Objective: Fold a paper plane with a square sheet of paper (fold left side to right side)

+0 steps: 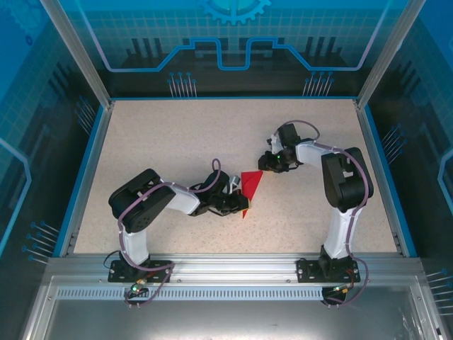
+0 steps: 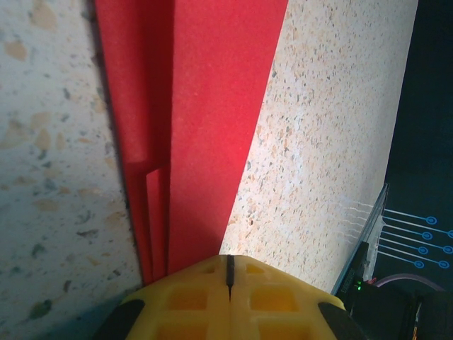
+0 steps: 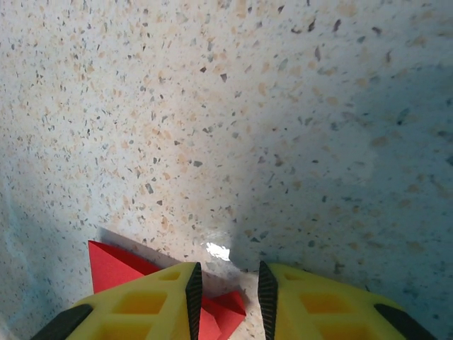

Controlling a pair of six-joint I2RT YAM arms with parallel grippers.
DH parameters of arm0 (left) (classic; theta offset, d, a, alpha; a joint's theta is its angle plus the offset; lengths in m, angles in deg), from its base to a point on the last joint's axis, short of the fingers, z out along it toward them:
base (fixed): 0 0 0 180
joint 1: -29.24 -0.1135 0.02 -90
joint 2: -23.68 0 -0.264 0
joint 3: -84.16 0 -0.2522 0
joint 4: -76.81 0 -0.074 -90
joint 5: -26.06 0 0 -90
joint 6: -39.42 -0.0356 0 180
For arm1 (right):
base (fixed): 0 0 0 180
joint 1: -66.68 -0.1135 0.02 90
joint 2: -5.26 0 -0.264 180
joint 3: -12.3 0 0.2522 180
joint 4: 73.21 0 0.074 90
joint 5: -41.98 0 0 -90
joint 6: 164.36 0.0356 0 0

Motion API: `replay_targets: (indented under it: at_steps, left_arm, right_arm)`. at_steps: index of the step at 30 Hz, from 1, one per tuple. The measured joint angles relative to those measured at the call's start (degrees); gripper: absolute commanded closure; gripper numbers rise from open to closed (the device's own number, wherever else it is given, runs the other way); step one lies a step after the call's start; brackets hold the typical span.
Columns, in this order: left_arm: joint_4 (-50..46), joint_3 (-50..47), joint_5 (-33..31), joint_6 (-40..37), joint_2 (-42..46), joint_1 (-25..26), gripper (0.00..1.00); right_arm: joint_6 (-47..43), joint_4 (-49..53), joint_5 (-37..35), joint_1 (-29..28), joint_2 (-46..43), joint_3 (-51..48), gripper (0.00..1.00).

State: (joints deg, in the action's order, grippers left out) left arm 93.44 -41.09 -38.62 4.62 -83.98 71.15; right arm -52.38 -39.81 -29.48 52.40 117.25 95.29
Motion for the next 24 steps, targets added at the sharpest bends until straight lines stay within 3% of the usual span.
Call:
replay_targets:
  at_steps: [7,11,17,24]
  left_arm:
    - [0.1,0.0,0.0,0.0,0.0,0.0,1.00]
    - [0.1,0.0,0.0,0.2,0.0,0.0,1.00]
    - [0.1,0.0,0.0,0.2,0.0,0.0,1.00]
    - [0.1,0.0,0.0,0.2,0.1,0.0,1.00]
  right_arm:
    - [0.2,-1.2,0.3,0.2,-13.6,-5.7,0.69]
    - [1.9,-4.3,2.4,-2.4,-19.2,-11.8,0.74]
    - [5.7,-7.6,5.4,-9.1,-16.2,-16.9,0.77]
    - [7.9,-9.8,5.8,-10.5,-8.4,-16.3,0.78]
